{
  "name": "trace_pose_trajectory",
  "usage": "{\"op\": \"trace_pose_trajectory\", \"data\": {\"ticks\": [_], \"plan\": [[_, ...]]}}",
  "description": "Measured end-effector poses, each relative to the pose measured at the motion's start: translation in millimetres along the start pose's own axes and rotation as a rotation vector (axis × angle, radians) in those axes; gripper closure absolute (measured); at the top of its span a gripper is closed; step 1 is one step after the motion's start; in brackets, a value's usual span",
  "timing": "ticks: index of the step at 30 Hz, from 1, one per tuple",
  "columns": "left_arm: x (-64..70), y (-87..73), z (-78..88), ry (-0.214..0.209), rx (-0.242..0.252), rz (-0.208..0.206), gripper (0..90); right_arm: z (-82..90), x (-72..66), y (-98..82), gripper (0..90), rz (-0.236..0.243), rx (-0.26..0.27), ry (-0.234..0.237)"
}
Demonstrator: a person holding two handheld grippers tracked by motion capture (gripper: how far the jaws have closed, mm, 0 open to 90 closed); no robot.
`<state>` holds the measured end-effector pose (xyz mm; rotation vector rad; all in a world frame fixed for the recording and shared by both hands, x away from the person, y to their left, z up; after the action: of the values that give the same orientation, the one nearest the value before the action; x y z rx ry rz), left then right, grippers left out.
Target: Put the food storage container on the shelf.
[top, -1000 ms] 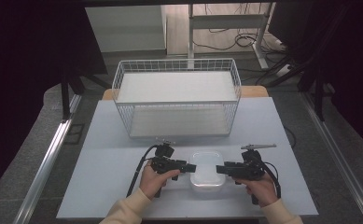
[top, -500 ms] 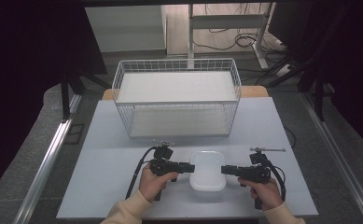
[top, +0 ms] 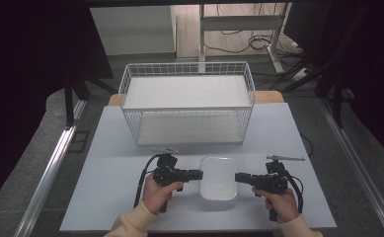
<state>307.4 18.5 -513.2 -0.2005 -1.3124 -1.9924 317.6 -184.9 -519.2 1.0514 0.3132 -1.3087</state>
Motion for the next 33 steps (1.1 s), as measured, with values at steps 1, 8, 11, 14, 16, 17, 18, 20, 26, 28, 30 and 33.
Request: {"op": "trace_pose_trajectory", "data": {"ticks": [1,8,11,14,16,17,18,20,26,28,30,33], "plan": [[0.0,0.0,0.0,0.0,0.0,0.0,81.0,0.0,0.0,0.0,77.7,0.0,0.0,0.0],[11.7,10.2,12.4,0.006,0.026,-0.065,81.3,10.6,-16.8,6.1,77.7,0.076,0.038,0.003],[16.5,14.5,18.3,0.012,0.037,-0.092,81.4,15.4,-25.7,8.9,77.7,0.113,0.055,0.004],[20.3,18.0,22.5,0.019,0.046,-0.112,81.5,19.3,-32.7,11.3,77.7,0.143,0.07,-0.001],[22.1,20.0,24.5,0.022,0.052,-0.122,81.6,21.7,-37.1,12.8,77.7,0.161,0.078,-0.006],[22.7,20.9,25.4,0.026,0.053,-0.126,81.6,22.6,-39.1,13.5,77.7,0.169,0.082,-0.008],[22.7,20.9,25.4,0.026,0.053,-0.126,81.6,22.6,-39.1,13.5,77.7,0.169,0.082,-0.008],[23.6,23.4,27.1,0.031,0.056,-0.136,81.6,25.2,-44.5,16.4,77.7,0.192,0.09,-0.017],[22.0,35.9,34.5,0.052,0.077,-0.158,81.6,26.6,-54.8,29.1,77.8,0.238,0.105,-0.023],[21.0,41.5,38.2,0.056,0.087,-0.165,81.6,26.4,-58.9,35.2,77.8,0.251,0.108,-0.021],[20.6,50.7,44.1,0.065,0.102,-0.178,81.7,26.2,-65.0,42.8,77.9,0.266,0.113,-0.016],[20.8,60.7,49.9,0.071,0.113,-0.189,81.7,27.3,-71.5,50.4,77.8,0.28,0.123,-0.013]]}}
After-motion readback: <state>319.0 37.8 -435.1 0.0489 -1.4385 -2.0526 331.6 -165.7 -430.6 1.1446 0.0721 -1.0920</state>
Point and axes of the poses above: each handheld gripper's, and its own axes: z roughly backward along the jaws, y roughly out of its top, x roughly to its right, the point moved 8 cm from there along -z, roughly forward along the jaws, and after that the axes turned 12 degrees about -z, right-handed, at the moved point
